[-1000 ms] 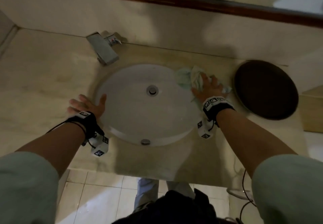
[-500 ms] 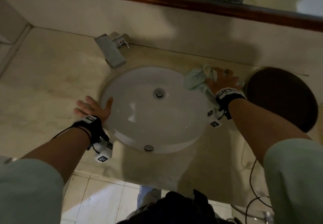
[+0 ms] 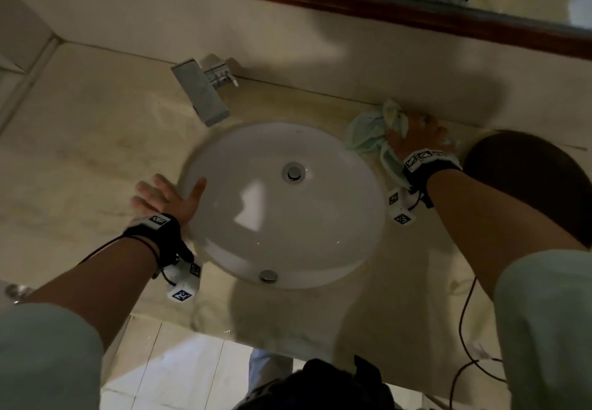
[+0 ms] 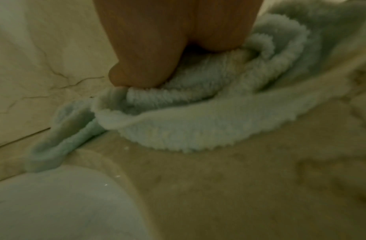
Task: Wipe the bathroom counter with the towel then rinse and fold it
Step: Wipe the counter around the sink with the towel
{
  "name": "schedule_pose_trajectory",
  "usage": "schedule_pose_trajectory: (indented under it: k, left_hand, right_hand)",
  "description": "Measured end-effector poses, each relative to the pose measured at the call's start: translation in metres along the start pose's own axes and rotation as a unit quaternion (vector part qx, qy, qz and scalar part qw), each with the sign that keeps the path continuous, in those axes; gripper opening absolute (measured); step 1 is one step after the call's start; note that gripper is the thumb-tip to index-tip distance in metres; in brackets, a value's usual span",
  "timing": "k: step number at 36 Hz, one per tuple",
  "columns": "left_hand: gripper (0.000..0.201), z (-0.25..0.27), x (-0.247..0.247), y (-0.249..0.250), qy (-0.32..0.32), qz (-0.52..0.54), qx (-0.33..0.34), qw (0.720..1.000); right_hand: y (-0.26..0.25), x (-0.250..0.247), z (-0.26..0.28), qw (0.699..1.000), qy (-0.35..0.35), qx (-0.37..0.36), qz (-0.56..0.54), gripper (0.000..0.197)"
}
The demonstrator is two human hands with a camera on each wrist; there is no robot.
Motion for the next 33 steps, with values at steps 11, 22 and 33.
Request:
schedule_pose_trajectory:
  k: [11, 22, 33]
  left_hand:
    - [0.118, 0.003, -0.005, 0.003, 0.003, 0.004, 0.001, 1.000]
    - [0.121, 0.001, -0.007, 0.001, -0.007, 0.004, 0.002, 1.000]
    - [0.116, 0.003, -0.010, 0.001, -0.031, 0.001, 0.003, 1.000]
  right_hand:
    - [0.000, 0.003, 0.027, 1.000, -0.007, -0.019, -0.006, 0.076]
    - [-0.017, 0.013, 0.030, 0.995, -0.006, 0.069, -0.068, 0.072]
    - [-0.129, 0.023, 0.017, 0.998, -0.031, -0.009, -0.055, 0.078]
Point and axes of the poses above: each hand's wrist, its own z-axis away from the middle knuckle, its own x-axis out of the palm, y = z × x, the point moved 3 cm from there along -z, towards the middle knuckle, and after that the axes turned 6 degrees about y, right-handed, at the moved point
